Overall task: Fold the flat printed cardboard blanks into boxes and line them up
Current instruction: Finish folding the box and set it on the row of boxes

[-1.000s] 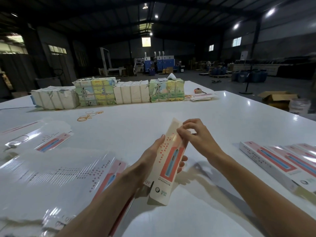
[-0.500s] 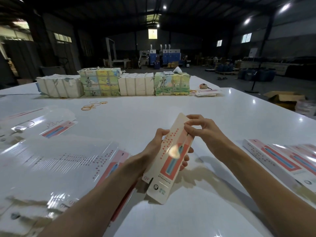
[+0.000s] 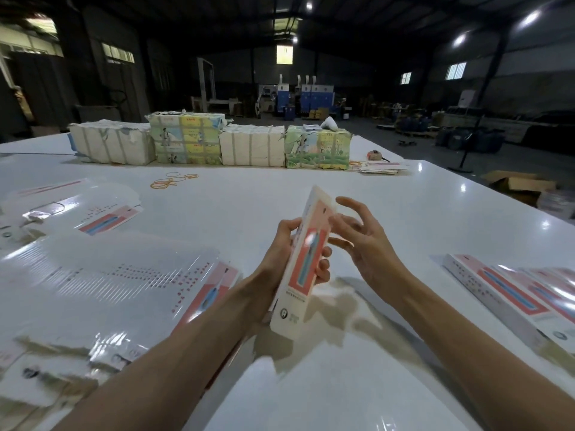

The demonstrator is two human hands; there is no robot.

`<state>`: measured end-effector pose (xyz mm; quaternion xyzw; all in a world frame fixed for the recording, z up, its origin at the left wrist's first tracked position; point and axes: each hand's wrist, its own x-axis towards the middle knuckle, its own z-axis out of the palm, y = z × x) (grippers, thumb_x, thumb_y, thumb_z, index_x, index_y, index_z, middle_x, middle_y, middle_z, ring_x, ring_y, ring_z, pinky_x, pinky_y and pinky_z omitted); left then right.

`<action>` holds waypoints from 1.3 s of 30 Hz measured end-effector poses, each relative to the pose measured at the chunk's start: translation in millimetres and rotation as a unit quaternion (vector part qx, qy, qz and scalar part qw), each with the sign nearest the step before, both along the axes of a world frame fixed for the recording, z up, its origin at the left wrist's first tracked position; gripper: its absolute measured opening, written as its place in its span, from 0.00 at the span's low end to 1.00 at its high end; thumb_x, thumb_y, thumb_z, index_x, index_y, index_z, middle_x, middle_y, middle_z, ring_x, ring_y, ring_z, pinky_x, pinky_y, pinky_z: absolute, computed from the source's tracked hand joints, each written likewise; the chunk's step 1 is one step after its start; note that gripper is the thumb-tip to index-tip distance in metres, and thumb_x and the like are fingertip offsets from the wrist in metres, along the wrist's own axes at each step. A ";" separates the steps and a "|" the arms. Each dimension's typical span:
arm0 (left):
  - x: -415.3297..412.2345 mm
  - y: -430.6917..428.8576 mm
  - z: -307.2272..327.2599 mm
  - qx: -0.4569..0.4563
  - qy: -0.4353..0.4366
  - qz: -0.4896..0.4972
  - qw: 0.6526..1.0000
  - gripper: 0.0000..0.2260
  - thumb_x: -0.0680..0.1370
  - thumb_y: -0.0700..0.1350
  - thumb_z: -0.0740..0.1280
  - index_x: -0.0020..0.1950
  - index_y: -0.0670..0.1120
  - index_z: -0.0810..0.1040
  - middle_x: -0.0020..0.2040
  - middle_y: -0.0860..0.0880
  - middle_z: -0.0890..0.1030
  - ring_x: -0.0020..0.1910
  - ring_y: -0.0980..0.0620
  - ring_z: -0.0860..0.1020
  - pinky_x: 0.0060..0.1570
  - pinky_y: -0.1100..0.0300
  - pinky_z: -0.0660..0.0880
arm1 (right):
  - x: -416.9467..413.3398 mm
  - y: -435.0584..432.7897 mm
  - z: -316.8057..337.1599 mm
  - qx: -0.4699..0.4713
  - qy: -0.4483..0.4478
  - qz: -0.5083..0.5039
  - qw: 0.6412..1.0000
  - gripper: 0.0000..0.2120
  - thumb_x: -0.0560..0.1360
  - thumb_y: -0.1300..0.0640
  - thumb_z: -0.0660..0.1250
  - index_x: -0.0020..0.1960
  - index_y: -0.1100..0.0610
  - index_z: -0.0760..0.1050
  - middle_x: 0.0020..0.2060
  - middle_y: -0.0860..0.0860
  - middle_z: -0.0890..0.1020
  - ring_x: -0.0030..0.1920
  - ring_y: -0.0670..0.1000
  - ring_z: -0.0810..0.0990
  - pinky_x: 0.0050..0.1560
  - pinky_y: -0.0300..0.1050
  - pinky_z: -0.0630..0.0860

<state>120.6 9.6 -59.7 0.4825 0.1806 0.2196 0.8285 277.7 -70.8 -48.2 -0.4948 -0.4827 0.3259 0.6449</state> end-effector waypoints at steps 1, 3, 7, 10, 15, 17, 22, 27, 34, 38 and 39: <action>-0.8 0.5 0.2 0.011 -0.003 0.007 1.000 0.25 0.84 0.62 0.55 0.55 0.41 0.78 0.42 0.42 0.81 0.33 0.48 0.80 0.35 0.57 0.80 | -2.9 0.4 -2.6 -0.001 -0.004 0.012 1.000 0.26 0.78 0.46 0.72 0.73 0.48 0.70 0.58 0.57 0.85 0.60 0.59 0.84 0.68 0.64 0.78; -2.2 -1.0 -2.4 0.036 0.007 0.024 0.999 0.26 0.85 0.62 0.56 0.60 0.40 0.79 0.47 0.40 0.84 0.38 0.45 0.84 0.39 0.54 0.82 | -6.7 0.5 -7.2 0.007 -0.023 0.015 1.000 0.23 0.81 0.47 0.70 0.73 0.47 0.69 0.52 0.56 0.86 0.56 0.59 0.86 0.64 0.64 0.80; -0.5 -6.8 -3.8 0.104 -0.002 0.112 0.988 0.18 0.86 0.56 0.60 0.76 0.59 0.64 0.60 0.37 0.84 0.51 0.34 0.86 0.50 0.42 0.85 | -4.0 0.8 -6.1 0.022 -0.037 -0.017 0.999 0.25 0.80 0.46 0.71 0.74 0.43 0.67 0.52 0.53 0.87 0.55 0.58 0.86 0.62 0.62 0.81; 3.2 -8.4 -1.7 0.200 -0.015 0.140 0.970 0.19 0.87 0.54 0.58 0.75 0.71 0.59 0.67 0.42 0.81 0.53 0.36 0.86 0.56 0.36 0.83 | 0.8 1.1 -4.7 0.011 -0.079 -0.040 0.996 0.25 0.79 0.43 0.72 0.72 0.41 0.65 0.51 0.50 0.88 0.53 0.53 0.87 0.59 0.54 0.81; 3.5 -12.1 -0.2 0.222 -0.008 0.074 0.972 0.26 0.84 0.60 0.61 0.81 0.68 0.57 0.72 0.44 0.77 0.58 0.40 0.85 0.53 0.43 0.84 | 3.4 -1.5 -1.3 0.020 -0.114 -0.029 0.993 0.17 0.81 0.48 0.71 0.68 0.48 0.73 0.46 0.51 0.88 0.48 0.52 0.88 0.48 0.37 0.81; 4.5 -12.2 -0.3 0.241 0.014 0.067 0.968 0.36 0.78 0.53 0.72 0.79 0.70 0.55 0.71 0.47 0.76 0.57 0.41 0.86 0.51 0.46 0.85 | 2.6 -2.0 -0.2 0.023 -0.121 -0.026 0.992 0.15 0.81 0.49 0.70 0.67 0.49 0.76 0.47 0.50 0.88 0.49 0.52 0.88 0.47 0.37 0.81; 4.2 -12.4 -2.5 0.300 0.083 0.104 0.945 0.48 0.74 0.43 0.81 0.75 0.74 0.51 0.67 0.50 0.75 0.57 0.42 0.85 0.54 0.43 0.85 | -0.8 -2.3 0.5 0.024 -0.130 -0.005 0.991 0.15 0.81 0.50 0.71 0.67 0.48 0.78 0.49 0.50 0.88 0.52 0.52 0.88 0.48 0.39 0.83; 3.0 -13.5 -0.3 0.246 0.092 0.103 0.959 0.42 0.75 0.35 0.78 0.77 0.61 0.58 0.63 0.44 0.78 0.54 0.42 0.87 0.53 0.42 0.85 | -2.6 3.2 -2.6 -0.019 -0.159 -0.005 0.987 0.11 0.83 0.49 0.69 0.60 0.54 0.79 0.45 0.48 0.87 0.46 0.46 0.86 0.46 0.37 0.80; 3.2 -10.7 -3.6 0.231 0.091 0.115 0.962 0.41 0.75 0.34 0.77 0.77 0.60 0.59 0.64 0.43 0.78 0.57 0.39 0.85 0.55 0.40 0.84 | -6.1 4.4 -5.8 -0.034 -0.123 -0.014 0.992 0.14 0.84 0.42 0.63 0.64 0.49 0.75 0.49 0.50 0.87 0.51 0.54 0.87 0.53 0.48 0.85; 5.4 -7.7 -7.1 0.258 0.076 0.071 0.961 0.42 0.73 0.41 0.79 0.77 0.65 0.59 0.66 0.49 0.76 0.58 0.43 0.85 0.52 0.47 0.85 | -1.6 5.4 -0.8 -0.033 -0.018 -0.078 0.996 0.14 0.87 0.48 0.60 0.69 0.50 0.75 0.51 0.54 0.86 0.52 0.56 0.87 0.48 0.48 0.85; 5.5 -8.1 -7.0 0.257 0.070 0.059 0.962 0.42 0.72 0.41 0.79 0.76 0.66 0.59 0.65 0.49 0.77 0.57 0.45 0.86 0.49 0.49 0.85 | 0.2 5.0 0.1 -0.033 -0.021 -0.076 0.996 0.13 0.87 0.51 0.60 0.67 0.53 0.78 0.50 0.54 0.86 0.52 0.59 0.87 0.49 0.50 0.86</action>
